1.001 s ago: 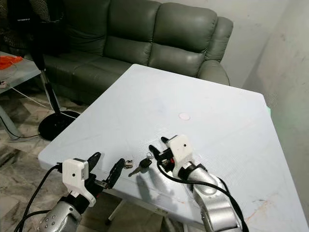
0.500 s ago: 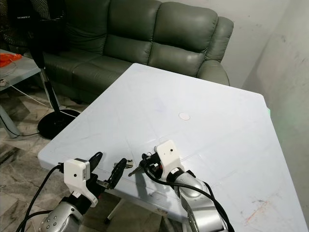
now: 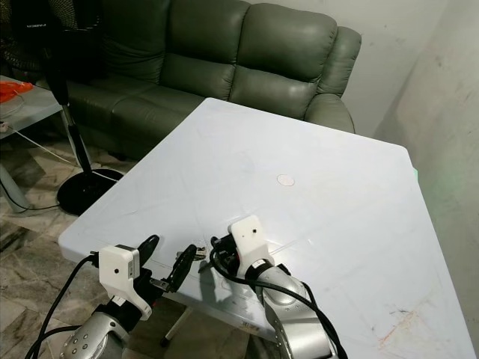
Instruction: Hang keys on a hook
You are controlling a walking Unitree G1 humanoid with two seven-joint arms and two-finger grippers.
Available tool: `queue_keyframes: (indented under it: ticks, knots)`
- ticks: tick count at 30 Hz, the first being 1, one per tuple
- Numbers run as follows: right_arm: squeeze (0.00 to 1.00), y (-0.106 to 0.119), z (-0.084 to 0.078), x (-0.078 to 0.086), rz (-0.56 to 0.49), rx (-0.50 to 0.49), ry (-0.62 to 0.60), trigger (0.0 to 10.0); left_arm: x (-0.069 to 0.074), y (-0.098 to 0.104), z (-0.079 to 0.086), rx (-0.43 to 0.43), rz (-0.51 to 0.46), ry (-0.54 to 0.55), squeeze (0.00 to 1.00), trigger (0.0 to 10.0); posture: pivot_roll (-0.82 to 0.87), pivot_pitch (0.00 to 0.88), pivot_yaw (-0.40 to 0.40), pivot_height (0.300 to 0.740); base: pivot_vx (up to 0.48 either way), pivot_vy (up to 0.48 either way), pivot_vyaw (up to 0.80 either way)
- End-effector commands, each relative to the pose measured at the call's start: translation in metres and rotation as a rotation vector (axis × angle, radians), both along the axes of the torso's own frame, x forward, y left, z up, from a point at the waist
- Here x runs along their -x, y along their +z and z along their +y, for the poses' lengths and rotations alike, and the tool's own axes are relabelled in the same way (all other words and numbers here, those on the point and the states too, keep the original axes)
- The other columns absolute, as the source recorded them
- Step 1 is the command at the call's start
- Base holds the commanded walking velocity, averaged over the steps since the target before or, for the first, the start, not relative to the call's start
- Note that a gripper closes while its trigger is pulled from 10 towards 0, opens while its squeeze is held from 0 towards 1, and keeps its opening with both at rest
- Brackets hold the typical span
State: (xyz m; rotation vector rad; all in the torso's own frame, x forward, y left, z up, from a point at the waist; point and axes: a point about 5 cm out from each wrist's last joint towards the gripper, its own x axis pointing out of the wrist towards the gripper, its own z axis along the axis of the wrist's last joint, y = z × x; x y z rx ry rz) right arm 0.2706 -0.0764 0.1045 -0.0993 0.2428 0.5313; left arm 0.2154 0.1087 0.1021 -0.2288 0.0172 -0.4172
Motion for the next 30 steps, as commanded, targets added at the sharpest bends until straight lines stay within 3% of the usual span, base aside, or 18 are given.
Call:
queue_keyframes:
  ticks: [1, 18, 26, 28, 30]
  knots:
    - [0.00, 0.005, -0.001, -0.001, -0.013, 0.004, -0.019, 10.0, 0.001, 0.005, -0.002, 0.015, -0.010, 0.002, 0.00, 10.0, 0.09, 0.024, -0.130, 0.740, 0.000, 0.000, 0.00]
    - [0.00, 0.001, 0.009, -0.011, -0.003, 0.104, -0.132, 10.0, 0.000, 0.006, -0.002, 0.021, -0.011, 0.007, 0.00, 10.0, 0.09, 0.032, -0.134, 0.740, 0.000, 0.000, 0.00]
    - [0.00, -0.014, 0.009, -0.011, 0.064, 0.156, -0.176, 10.0, -0.001, 0.006, -0.002, 0.026, -0.013, 0.012, 0.00, 10.0, 0.09, 0.032, -0.134, 0.740, 0.000, 0.000, 0.00]
    - [0.00, -0.016, 0.008, -0.011, 0.070, 0.164, -0.181, 8.7, -0.001, 0.007, -0.002, 0.027, -0.013, 0.014, 0.00, 10.0, 0.09, 0.036, -0.133, 0.740, 0.000, 0.000, 0.00]
    - [0.00, -0.019, 0.007, -0.010, 0.078, 0.168, -0.182, 8.3, -0.001, 0.007, -0.002, 0.028, -0.014, 0.015, 0.00, 10.0, 0.09, 0.036, -0.133, 0.740, 0.000, 0.000, 0.00]
